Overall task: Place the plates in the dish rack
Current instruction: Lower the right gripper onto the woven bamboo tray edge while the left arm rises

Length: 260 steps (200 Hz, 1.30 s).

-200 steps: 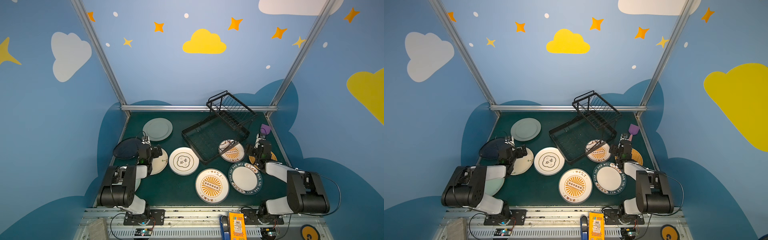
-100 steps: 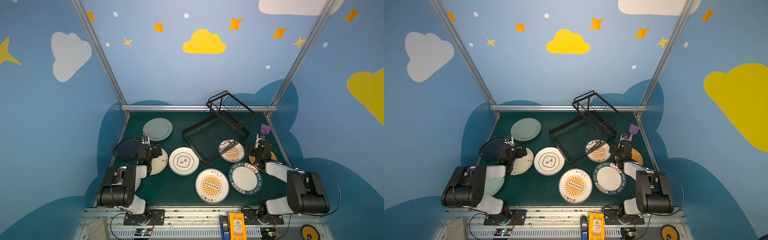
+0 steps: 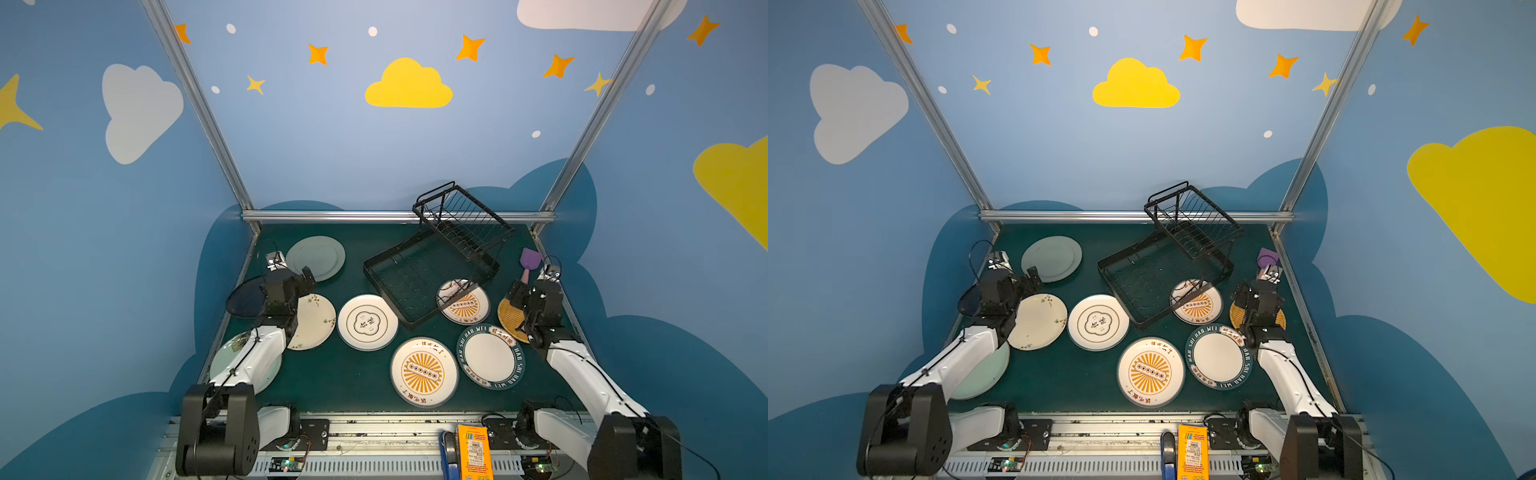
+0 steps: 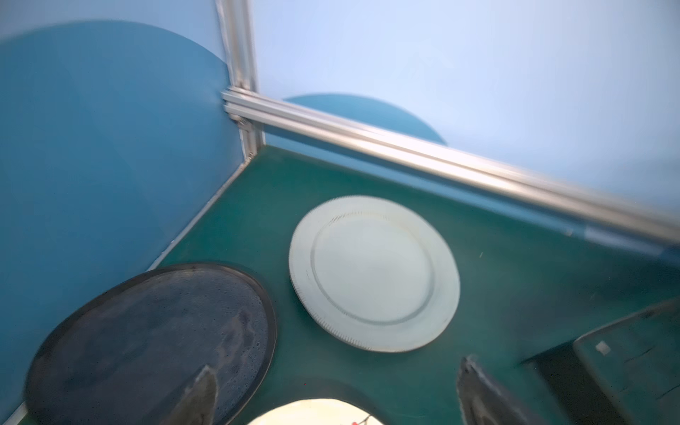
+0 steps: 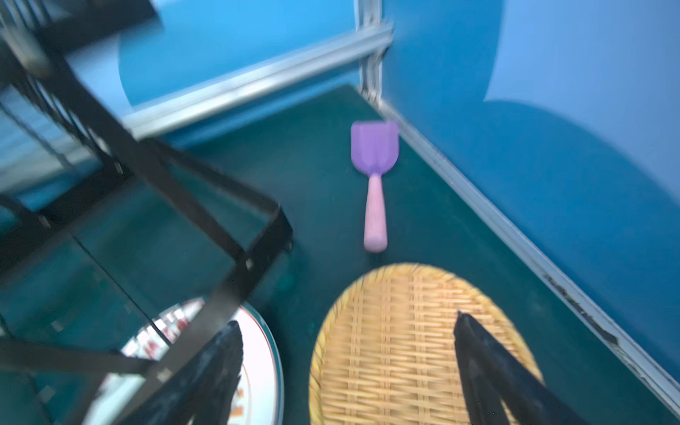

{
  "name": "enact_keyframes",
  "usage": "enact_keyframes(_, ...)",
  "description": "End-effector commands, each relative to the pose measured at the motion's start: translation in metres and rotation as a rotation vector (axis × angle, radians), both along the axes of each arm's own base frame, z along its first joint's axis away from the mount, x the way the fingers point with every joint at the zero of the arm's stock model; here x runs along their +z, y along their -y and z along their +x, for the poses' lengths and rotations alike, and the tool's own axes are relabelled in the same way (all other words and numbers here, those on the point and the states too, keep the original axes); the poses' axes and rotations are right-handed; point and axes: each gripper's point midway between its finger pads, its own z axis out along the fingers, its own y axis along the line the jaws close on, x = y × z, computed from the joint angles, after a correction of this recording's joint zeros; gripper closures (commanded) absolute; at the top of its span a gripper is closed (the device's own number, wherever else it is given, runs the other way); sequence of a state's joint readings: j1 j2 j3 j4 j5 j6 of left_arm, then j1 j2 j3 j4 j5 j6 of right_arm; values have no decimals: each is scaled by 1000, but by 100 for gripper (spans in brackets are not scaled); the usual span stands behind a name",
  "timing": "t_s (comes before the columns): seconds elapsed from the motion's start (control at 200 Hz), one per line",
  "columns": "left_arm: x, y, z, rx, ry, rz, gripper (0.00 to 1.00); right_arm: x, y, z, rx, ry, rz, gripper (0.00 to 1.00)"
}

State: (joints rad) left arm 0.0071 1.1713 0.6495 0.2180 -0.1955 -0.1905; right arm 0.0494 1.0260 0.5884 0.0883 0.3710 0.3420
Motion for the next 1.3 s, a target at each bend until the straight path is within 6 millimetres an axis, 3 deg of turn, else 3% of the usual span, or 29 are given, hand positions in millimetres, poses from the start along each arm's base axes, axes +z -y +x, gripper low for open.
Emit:
enact_keyframes(0.0, -15, -8, -35, 141, -130, -161, 0, -16, 15, -23, -124, -80, 44, 12)
enact_keyframes(0.22, -1, 1, -83, 215, -214, -379, 0, -2, -10, -41, 2, -52, 149, 12)
enact_keyframes(0.37, 1, 26, -108, 86, -255, -477, 0, 1, -21, -59, 58, -29, 211, 12)
enact_keyframes(0.461, 3, 38, -117, 13, -249, -535, 0, 9, -39, -66, 160, -4, 253, 12)
enact_keyframes(0.571, 9, 49, -112, -78, -241, -607, 0, 14, -62, -74, 286, -8, 295, 12)
enact_keyframes(0.746, 14, 49, -84, -119, -222, -695, 0, 5, -78, -84, 356, -38, 353, 12)
enact_keyframes(0.821, 11, 55, -71, -157, -235, -736, 0, -1, -71, -86, 313, -59, 353, 12)
enact_keyframes(0.906, 7, 60, -63, -175, -265, -772, 0, -12, -46, -94, 179, -123, 314, 12)
enact_keyframes(1.016, 3, 67, -56, -218, -283, -799, 0, -34, -26, -97, 72, -174, 390, 12)
enact_keyframes(1.297, 11, 96, -53, -406, -308, -877, 0, -74, 17, -82, -106, -167, 549, 12)
